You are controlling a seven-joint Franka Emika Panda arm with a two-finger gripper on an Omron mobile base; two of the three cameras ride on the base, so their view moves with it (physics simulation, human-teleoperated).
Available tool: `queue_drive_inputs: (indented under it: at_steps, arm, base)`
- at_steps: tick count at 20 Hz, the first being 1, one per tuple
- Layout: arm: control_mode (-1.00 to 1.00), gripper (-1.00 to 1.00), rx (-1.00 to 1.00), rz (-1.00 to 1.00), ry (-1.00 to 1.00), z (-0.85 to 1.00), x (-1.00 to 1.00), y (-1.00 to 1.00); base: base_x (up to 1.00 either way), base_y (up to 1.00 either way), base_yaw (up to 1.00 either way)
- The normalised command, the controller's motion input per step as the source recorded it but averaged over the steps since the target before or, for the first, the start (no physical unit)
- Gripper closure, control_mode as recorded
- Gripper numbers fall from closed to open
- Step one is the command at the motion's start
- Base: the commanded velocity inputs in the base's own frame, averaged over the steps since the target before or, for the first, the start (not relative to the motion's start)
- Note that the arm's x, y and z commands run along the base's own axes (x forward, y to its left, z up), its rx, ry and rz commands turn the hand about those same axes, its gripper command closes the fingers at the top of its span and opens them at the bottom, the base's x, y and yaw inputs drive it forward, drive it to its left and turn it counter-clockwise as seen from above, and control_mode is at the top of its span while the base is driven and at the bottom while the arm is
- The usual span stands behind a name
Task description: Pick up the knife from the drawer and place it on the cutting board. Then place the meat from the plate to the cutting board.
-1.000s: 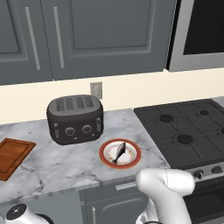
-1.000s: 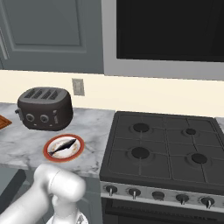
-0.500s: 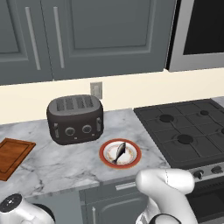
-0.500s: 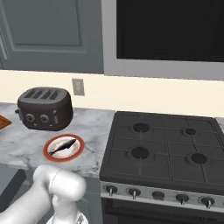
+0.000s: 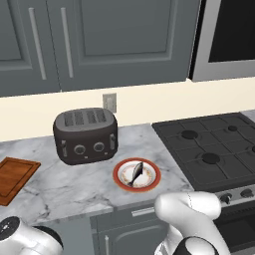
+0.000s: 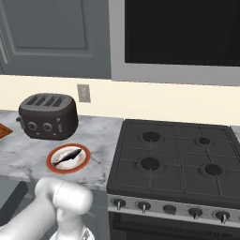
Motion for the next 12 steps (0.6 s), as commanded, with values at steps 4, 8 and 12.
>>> queue_drive_inputs:
  at_steps: [4, 8, 12]
  arm:
    - [-1.00, 1.00, 0.00, 0.00, -0.10, 0.17, -0.51, -0.05]
    - [-1.00, 1.00, 0.00, 0.00, -0.09, 0.19, -0.50, -0.05]
    - [-1.00, 1.00, 0.00, 0.00, -0.07, 0.35, -0.26, -0.15]
  base:
    - [0.00, 0.00, 0.00]
    - [0.00, 0.00, 0.00]
    - [0.00, 0.00, 0.00]
